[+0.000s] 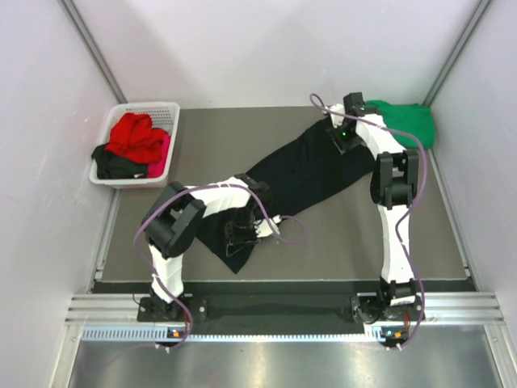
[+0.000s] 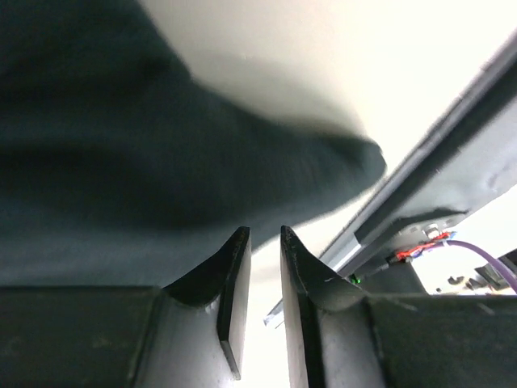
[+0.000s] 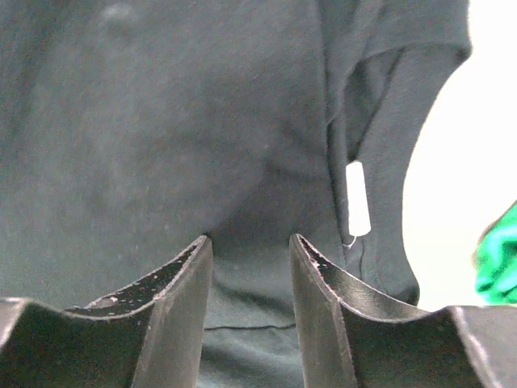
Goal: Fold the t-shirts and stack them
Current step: Fold the tshirt
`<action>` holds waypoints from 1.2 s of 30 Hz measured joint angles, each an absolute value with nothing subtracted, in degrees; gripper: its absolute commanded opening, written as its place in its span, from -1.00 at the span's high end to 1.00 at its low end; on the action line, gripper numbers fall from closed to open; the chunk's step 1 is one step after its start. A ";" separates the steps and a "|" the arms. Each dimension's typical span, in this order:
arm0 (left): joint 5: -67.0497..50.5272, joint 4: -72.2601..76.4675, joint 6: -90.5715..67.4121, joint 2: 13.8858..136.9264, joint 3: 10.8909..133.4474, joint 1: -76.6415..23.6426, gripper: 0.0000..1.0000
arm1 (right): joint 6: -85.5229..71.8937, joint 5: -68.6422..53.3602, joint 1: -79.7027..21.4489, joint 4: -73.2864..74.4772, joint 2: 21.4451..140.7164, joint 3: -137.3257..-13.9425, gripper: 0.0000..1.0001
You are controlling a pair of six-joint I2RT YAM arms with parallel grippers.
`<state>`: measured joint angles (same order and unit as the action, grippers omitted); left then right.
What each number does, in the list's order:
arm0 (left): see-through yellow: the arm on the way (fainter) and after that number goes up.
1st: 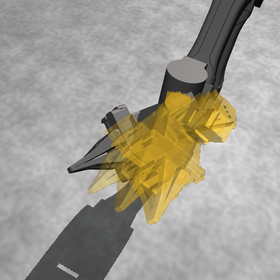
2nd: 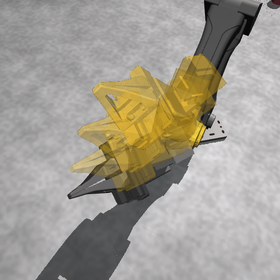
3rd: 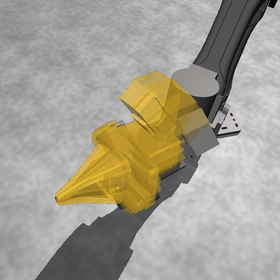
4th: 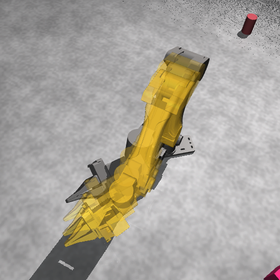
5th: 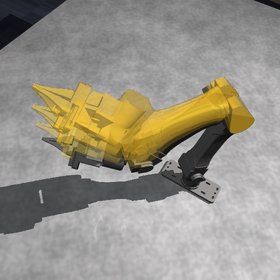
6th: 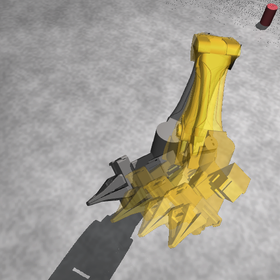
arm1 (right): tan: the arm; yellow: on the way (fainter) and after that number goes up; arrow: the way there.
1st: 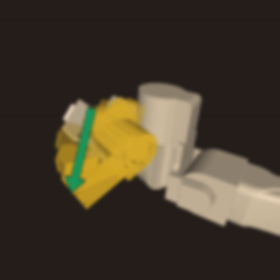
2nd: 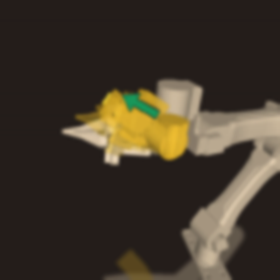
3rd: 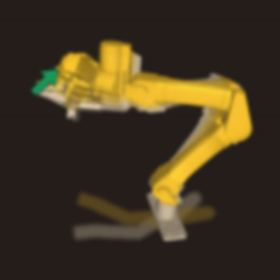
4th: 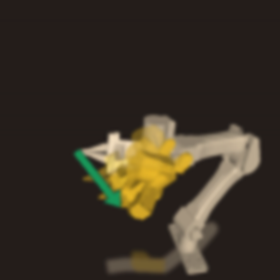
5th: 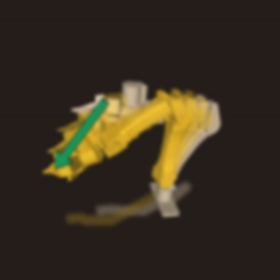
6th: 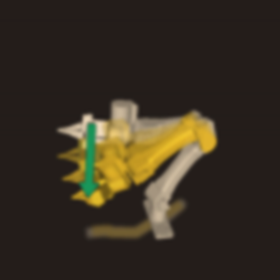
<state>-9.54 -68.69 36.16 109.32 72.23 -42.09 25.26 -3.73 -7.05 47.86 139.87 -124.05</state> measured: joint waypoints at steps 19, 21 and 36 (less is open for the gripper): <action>-7.86 -68.95 31.35 114.65 75.20 -42.63 0.48 | 39.42 9.76 -11.42 39.90 152.03 -142.54 -0.15; -7.79 -68.55 31.24 114.59 79.09 -42.94 0.48 | 39.29 9.78 -11.42 35.64 151.81 -140.99 -0.22; -8.05 -66.13 33.04 106.94 85.19 -46.94 0.49 | 24.23 5.78 -8.49 25.21 115.31 -112.77 -0.29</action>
